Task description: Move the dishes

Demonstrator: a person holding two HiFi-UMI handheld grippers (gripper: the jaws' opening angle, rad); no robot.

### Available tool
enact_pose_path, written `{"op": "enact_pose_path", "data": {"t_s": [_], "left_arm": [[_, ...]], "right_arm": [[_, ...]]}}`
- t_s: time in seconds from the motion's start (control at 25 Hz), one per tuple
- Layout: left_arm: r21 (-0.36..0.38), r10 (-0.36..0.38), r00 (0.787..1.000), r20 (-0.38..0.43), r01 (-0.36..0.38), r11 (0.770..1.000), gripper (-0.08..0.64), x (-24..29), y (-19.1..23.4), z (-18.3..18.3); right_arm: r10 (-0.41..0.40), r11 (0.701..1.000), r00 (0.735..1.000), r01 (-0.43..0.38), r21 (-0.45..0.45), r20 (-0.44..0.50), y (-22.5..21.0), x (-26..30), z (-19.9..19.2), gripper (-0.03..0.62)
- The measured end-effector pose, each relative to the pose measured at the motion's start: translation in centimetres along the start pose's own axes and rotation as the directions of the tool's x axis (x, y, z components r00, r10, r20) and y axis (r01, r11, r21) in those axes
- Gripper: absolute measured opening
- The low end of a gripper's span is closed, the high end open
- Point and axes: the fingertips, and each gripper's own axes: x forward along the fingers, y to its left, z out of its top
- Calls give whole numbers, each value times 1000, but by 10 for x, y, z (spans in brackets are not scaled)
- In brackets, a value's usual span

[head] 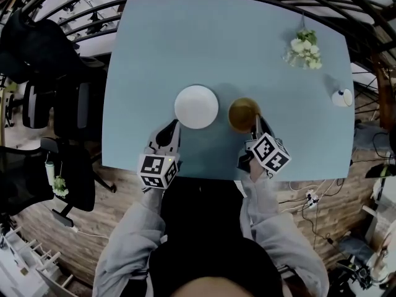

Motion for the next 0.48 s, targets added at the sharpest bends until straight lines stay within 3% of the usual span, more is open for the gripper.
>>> {"op": "enact_pose_path", "data": {"t_s": [0.48], "left_arm": [[-26,28,999,-23,-28,999,18,9,13,-12]], "right_arm": [[-27,999,998,26,-25,-60,0,23,-12,31]]}}
